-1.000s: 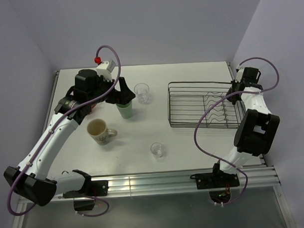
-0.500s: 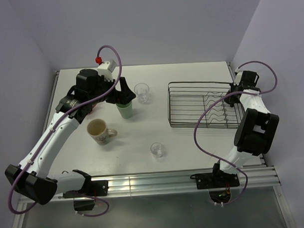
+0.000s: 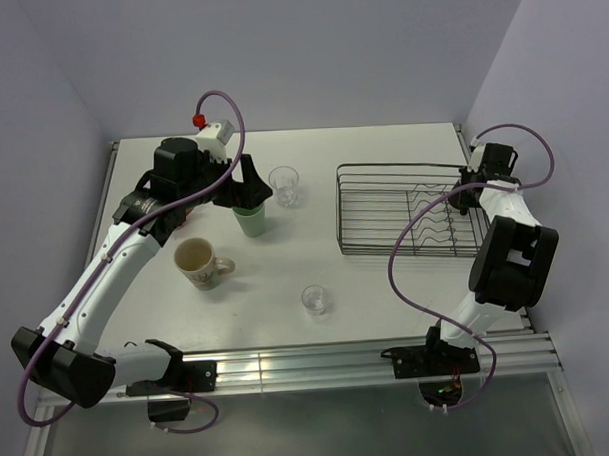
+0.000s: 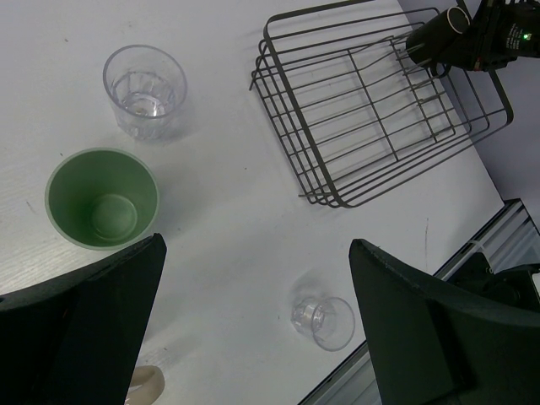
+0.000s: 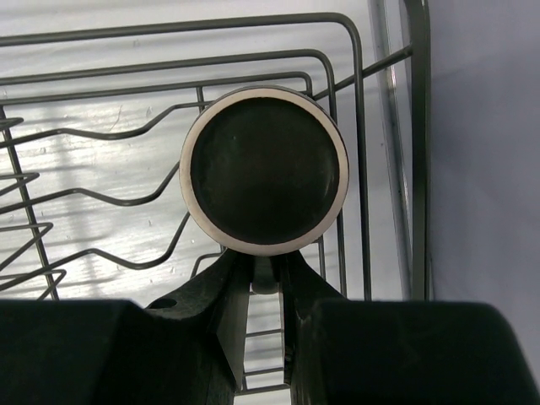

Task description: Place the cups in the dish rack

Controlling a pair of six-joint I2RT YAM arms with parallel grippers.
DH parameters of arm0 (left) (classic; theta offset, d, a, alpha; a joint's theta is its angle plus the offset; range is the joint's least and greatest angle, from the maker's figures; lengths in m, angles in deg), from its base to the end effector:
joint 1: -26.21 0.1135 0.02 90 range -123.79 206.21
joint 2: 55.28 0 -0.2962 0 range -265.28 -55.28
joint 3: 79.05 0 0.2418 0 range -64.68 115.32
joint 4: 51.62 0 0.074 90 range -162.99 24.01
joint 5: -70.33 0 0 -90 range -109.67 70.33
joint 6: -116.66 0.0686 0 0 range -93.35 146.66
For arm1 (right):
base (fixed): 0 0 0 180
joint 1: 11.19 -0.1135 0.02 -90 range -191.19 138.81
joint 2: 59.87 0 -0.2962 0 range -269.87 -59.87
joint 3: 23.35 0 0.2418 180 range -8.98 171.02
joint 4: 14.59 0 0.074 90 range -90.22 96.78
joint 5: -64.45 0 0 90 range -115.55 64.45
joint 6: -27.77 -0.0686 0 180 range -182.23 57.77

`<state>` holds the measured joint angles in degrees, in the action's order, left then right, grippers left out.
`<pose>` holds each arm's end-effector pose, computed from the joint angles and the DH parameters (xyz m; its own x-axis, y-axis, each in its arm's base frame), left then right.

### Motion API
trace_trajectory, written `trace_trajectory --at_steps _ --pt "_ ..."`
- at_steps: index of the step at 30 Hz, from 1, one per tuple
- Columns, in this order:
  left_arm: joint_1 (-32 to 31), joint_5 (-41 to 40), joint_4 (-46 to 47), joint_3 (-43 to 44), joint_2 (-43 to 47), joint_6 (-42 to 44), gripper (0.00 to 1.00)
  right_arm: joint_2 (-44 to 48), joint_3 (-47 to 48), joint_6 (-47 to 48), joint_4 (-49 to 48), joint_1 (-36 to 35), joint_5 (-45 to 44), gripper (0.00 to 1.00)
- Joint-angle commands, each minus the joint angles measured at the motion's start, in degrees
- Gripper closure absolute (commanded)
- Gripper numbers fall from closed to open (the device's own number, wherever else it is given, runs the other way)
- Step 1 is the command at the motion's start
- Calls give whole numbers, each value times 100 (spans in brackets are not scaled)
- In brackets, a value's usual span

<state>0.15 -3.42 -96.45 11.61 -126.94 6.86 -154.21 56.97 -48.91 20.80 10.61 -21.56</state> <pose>0.2443 -0.1408 0.4124 -0.5878 -0.0746 -0.8056 0.4771 0.7722 -0.4196 0.3450 -0.1329 0.2421 -0.7618 0.0572 -0.6453 0.1572 0.9827 -0.0985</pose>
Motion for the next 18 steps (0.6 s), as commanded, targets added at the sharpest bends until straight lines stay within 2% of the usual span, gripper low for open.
trace_trajectory --at_steps 1,16,18 --pt "14 115 137 26 29 -16 1 -5 23 -84 -536 52 -73 100" --pt "14 177 137 26 -41 2 1 -101 -162 -14 -669 43 -179 100" --pt "22 185 145 9 -50 -16 1 -110 -188 21 -686 52 -205 97"
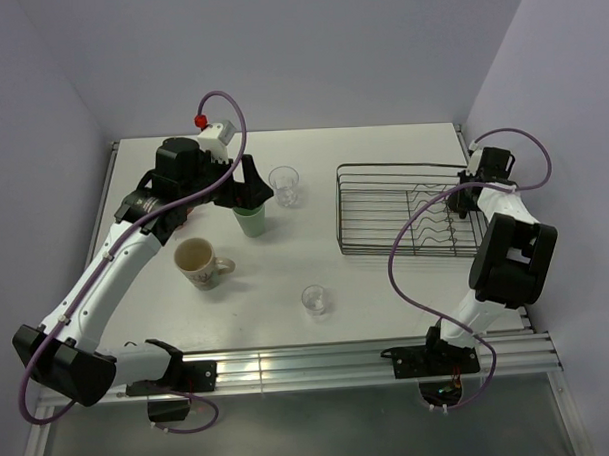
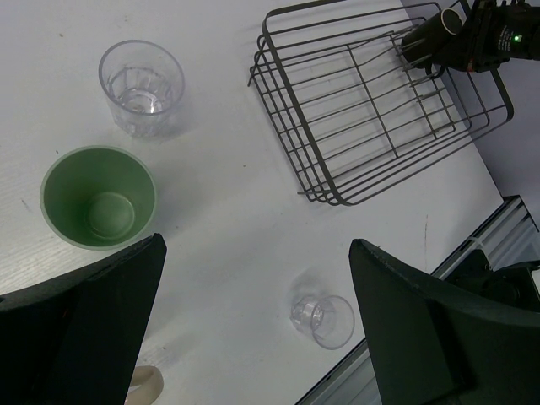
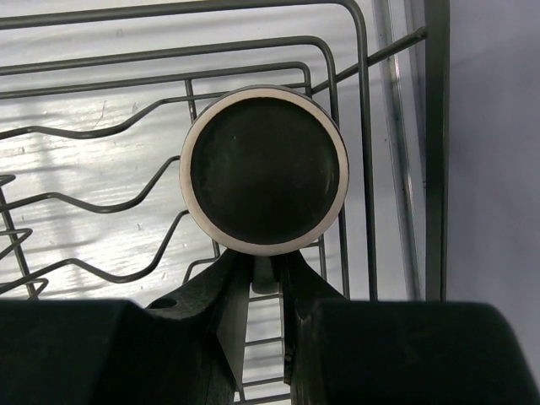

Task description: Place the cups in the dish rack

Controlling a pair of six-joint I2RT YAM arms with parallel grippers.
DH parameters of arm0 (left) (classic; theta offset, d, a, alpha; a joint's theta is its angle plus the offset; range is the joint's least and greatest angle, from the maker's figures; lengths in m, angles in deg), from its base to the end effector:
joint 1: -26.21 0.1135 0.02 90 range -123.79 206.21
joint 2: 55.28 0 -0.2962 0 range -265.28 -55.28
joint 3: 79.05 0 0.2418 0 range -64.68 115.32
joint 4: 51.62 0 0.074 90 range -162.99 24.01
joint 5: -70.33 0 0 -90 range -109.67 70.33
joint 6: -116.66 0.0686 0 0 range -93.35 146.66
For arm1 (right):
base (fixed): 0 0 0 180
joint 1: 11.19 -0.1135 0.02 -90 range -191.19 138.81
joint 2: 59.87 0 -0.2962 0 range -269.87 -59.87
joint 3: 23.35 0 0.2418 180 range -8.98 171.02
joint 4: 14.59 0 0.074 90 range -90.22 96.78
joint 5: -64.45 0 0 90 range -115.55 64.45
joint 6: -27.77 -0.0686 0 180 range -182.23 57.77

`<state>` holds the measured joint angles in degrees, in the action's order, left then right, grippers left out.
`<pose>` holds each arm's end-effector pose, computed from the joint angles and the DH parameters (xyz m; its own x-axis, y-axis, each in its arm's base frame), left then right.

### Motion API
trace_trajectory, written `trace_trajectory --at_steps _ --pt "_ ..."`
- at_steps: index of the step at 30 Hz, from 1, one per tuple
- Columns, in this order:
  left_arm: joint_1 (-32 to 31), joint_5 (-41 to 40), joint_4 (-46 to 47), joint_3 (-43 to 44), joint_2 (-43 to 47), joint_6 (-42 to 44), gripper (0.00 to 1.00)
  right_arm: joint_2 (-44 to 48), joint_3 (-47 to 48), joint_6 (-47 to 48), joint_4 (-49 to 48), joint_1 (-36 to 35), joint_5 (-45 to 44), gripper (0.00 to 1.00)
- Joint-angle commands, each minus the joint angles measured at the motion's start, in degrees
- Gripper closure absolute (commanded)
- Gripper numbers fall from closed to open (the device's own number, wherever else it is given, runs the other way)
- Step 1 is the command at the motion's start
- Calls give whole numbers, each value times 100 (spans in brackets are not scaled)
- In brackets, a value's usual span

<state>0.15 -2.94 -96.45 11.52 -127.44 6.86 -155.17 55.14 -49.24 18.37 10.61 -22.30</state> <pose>0.2463 -0.1424 0.4097 -0.5970 -0.0691 -0.7992 0.4783 0.7691 -0.4239 0.3458 -0.1341 0.2297 -0.7664 0.0648 -0.6391 0.1688 0.9803 -0.1030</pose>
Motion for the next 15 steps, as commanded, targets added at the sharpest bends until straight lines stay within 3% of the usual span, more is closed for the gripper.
trace_trajectory --at_steps 1,8,11,15 --pt "22 129 154 17 0 -16 1 -6 -31 63 -479 52 -149 96" --pt "14 146 137 44 -17 -7 1 -40 -92 116 -532 52 -184 88" --pt "14 164 137 44 -26 10 1 -111 -57 116 -453 52 -210 79" --pt "14 172 137 26 -9 2 1 -111 -22 124 -391 52 -202 55"
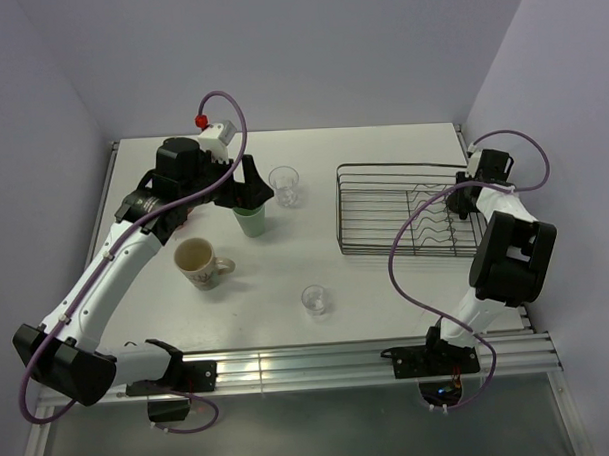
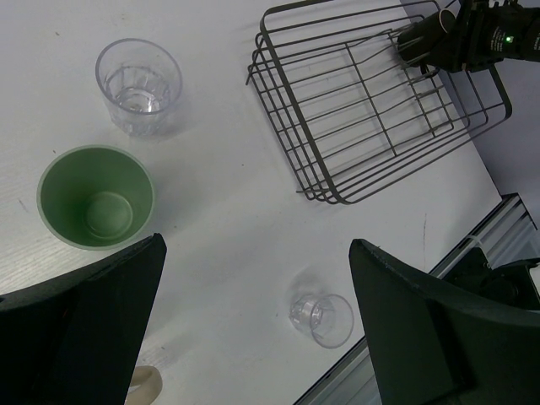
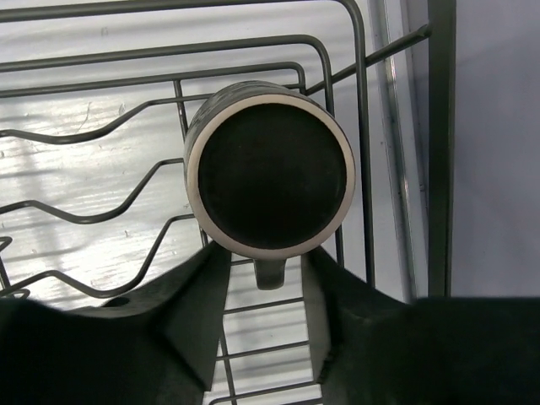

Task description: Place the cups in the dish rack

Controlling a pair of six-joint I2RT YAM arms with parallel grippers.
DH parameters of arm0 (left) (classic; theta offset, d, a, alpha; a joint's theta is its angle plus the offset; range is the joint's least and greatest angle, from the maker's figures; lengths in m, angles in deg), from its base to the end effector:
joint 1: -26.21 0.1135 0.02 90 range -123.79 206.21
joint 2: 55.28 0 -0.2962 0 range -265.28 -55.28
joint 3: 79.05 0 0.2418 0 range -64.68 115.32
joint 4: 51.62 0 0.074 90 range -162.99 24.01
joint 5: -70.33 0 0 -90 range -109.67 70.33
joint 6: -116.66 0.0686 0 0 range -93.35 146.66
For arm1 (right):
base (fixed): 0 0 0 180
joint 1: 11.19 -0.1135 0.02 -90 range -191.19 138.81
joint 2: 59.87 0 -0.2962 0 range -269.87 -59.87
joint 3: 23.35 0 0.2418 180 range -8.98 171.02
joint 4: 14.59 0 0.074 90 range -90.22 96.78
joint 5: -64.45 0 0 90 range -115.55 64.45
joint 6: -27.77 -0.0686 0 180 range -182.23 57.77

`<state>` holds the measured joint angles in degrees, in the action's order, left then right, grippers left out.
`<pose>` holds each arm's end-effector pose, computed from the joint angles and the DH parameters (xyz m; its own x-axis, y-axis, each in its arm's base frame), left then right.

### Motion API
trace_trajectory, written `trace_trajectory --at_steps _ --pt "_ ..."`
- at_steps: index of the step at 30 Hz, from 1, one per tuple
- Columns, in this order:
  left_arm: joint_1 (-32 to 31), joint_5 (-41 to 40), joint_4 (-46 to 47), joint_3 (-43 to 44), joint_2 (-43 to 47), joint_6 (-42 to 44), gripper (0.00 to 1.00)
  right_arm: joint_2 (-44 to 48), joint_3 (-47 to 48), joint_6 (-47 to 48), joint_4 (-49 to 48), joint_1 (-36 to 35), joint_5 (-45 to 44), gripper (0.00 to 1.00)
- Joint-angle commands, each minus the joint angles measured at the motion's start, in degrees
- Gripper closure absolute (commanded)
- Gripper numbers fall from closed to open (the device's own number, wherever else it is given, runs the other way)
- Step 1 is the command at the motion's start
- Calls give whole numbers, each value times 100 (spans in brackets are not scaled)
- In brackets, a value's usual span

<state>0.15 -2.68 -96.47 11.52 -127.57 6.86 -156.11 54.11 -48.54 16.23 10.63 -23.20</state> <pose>0.2466 -0.1429 0.4091 -0.5999 -0.0672 -0.7972 0.4801 0.7669 -0.4259 0.3478 -0.1362 0.2215 -0.7689 0.0532 -0.6371 0.1695 0.9778 -0.1231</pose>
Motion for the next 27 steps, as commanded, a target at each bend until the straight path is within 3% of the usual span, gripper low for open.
trace_trajectory --at_steps 1,4,27 --pt "14 146 139 17 5 2 1 1 81 46 -168 50 -103 53" --pt "14 138 139 17 5 19 1 53 107 28 -90 50 -86 48" --pt "14 234 121 -114 66 414 1 1484 607 -60 1123 103 362 45"
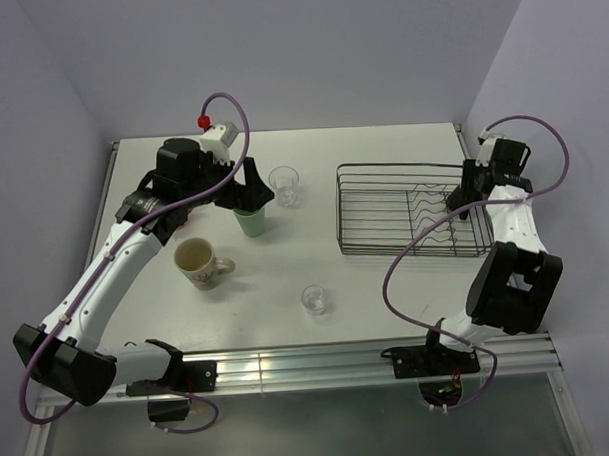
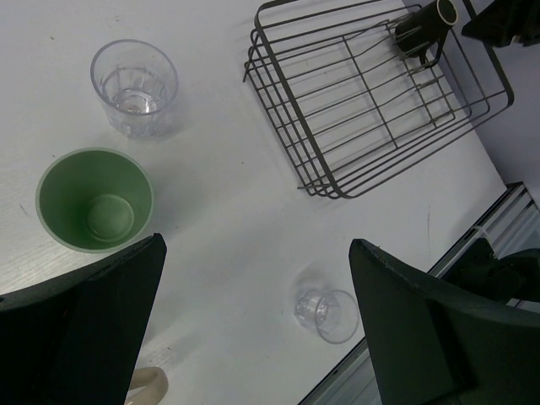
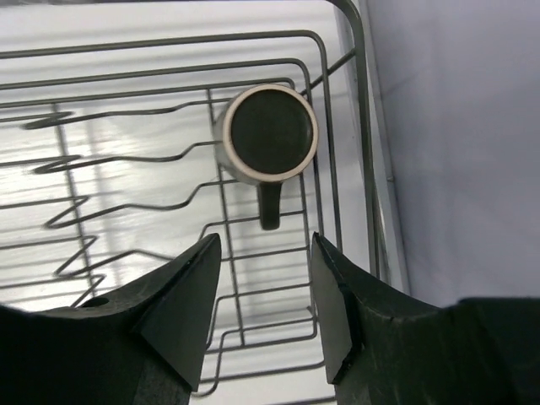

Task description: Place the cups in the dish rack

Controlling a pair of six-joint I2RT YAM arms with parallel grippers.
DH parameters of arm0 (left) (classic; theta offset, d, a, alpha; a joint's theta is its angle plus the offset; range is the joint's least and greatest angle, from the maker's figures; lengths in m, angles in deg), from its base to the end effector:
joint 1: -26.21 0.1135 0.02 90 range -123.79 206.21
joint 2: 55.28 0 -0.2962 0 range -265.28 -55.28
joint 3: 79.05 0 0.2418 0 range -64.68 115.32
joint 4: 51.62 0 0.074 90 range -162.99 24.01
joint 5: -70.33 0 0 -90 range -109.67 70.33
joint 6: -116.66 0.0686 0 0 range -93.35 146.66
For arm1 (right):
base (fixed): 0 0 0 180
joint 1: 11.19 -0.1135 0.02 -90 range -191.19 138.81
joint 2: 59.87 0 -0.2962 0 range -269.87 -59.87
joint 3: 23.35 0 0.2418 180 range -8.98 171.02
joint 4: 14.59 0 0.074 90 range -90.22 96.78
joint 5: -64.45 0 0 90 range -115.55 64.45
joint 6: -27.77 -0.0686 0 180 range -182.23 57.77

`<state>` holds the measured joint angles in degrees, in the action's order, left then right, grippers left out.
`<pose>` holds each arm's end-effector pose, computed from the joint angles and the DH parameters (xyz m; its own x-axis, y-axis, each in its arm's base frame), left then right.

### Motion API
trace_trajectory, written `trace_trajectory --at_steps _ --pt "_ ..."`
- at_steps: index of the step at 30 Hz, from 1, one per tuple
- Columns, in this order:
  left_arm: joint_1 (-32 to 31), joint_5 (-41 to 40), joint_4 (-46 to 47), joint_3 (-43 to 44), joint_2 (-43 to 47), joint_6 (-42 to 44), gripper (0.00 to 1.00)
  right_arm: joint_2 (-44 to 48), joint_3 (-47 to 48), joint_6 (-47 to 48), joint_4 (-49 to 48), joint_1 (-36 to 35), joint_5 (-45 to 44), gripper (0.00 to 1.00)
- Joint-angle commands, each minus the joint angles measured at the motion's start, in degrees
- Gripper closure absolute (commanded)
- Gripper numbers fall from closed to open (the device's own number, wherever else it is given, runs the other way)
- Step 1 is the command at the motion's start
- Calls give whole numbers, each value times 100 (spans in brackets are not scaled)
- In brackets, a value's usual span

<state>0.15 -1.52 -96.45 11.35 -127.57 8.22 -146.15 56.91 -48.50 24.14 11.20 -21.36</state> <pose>0.2458 -0.1440 0.4082 -0.5943 -0.0440 -0.8030 0.5054 0.7563 -0.4154 0.3185 -0.1258 0.2835 -0.7111 0.0369 -0.7021 0.1679 0.9786 -0.1186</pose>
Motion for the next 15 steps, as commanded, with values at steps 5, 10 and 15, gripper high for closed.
trace_trajectory --at_steps 5,10,15 --pt "14 678 -65 -378 110 1173 3 1077 548 -152 675 46 731 40" --pt "-495 1015 -723 -642 -4 2185 7 1412 829 -293 1071 37 1330 33" --pt "-1260 673 -910 -738 -188 2424 10 1807 768 -240 1238 -86 1620 21"
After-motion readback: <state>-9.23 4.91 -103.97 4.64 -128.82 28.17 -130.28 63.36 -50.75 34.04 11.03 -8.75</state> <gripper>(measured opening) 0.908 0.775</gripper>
